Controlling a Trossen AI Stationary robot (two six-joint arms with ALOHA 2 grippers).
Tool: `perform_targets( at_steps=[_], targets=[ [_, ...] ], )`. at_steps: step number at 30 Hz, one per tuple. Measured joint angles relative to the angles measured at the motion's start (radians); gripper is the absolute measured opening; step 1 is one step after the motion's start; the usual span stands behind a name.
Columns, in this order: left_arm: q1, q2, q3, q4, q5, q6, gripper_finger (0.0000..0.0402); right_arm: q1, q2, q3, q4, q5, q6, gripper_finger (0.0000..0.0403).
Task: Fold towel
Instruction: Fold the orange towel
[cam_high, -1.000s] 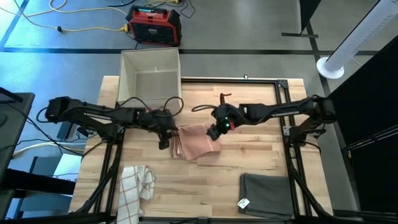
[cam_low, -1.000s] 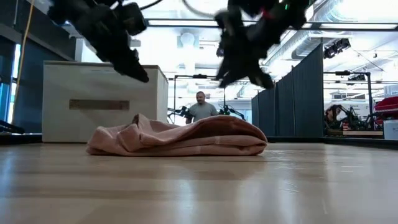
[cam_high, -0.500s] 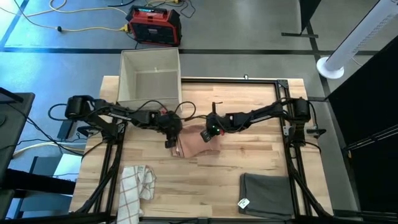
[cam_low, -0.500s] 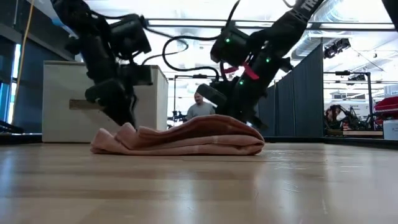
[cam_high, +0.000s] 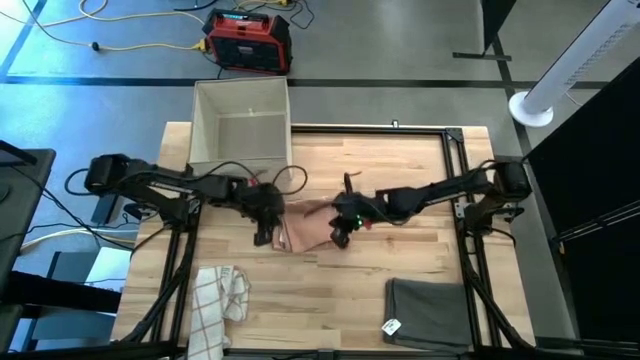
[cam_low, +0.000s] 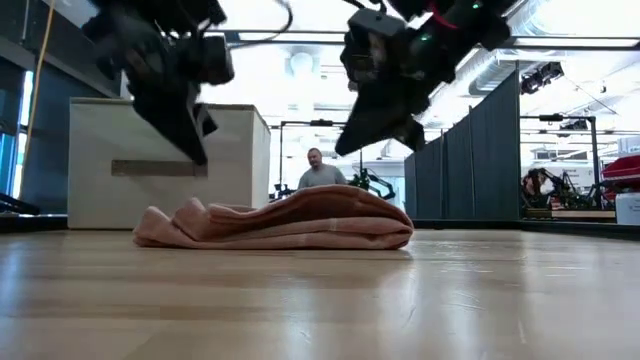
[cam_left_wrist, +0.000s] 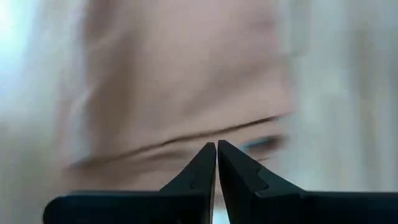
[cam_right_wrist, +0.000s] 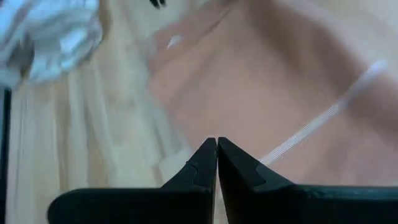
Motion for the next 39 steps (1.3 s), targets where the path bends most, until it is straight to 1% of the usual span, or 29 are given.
perform_targets(
  at_steps=[3, 6, 9, 11, 12, 14, 16, 18, 30, 33, 37, 39],
  targets=[
    [-0.050, 0.049, 0.001, 0.112, 0.020, 0.033, 0.0009, 0.037, 0.049, -0.001, 0.000, 0.005, 0.003, 0.0000],
    [-0.065, 0.124, 0.001, 0.203, 0.039, 0.061, 0.0009, 0.052, 0.092, -0.001, 0.001, 0.039, 0.050, 0.0000],
    [-0.038, 0.190, 0.001, 0.235, 0.138, 0.065, 0.0009, 0.055, 0.120, -0.001, 0.000, 0.050, 0.074, 0.0000],
    [-0.015, 0.218, 0.001, 0.213, 0.186, 0.055, 0.0009, 0.055, 0.127, -0.001, -0.008, 0.048, 0.075, 0.0000],
    [-0.005, 0.231, 0.001, 0.189, 0.190, 0.050, 0.0009, 0.056, 0.127, -0.001, -0.025, 0.046, 0.078, 0.0000],
    [0.007, 0.252, 0.000, 0.131, 0.177, 0.066, 0.0009, 0.058, 0.127, -0.004, -0.058, 0.046, 0.079, 0.0000],
    [0.011, 0.273, 0.000, 0.074, 0.143, 0.089, 0.0009, 0.057, 0.127, -0.010, -0.100, 0.045, 0.079, 0.0000],
    [0.021, 0.278, 0.002, 0.043, 0.128, 0.105, 0.0009, 0.057, 0.127, -0.010, -0.131, 0.043, 0.079, 0.0000],
    [0.069, 0.024, 0.038, -0.045, 0.130, -0.030, 0.0009, 0.030, -0.017, -0.009, -0.036, 0.018, -0.016, 0.0000],
    [0.069, -0.086, 0.041, -0.062, 0.108, -0.052, 0.0009, -0.017, 0.014, -0.008, 0.040, -0.010, -0.074, 0.0000],
    [0.068, -0.205, 0.041, -0.158, 0.045, -0.113, 0.0009, -0.090, 0.116, -0.008, 0.199, -0.089, -0.111, 0.0000],
    [0.061, -0.261, 0.042, -0.196, 0.019, -0.143, 0.0009, -0.115, 0.169, 0.001, 0.256, -0.106, -0.108, 0.0000]
  ],
)
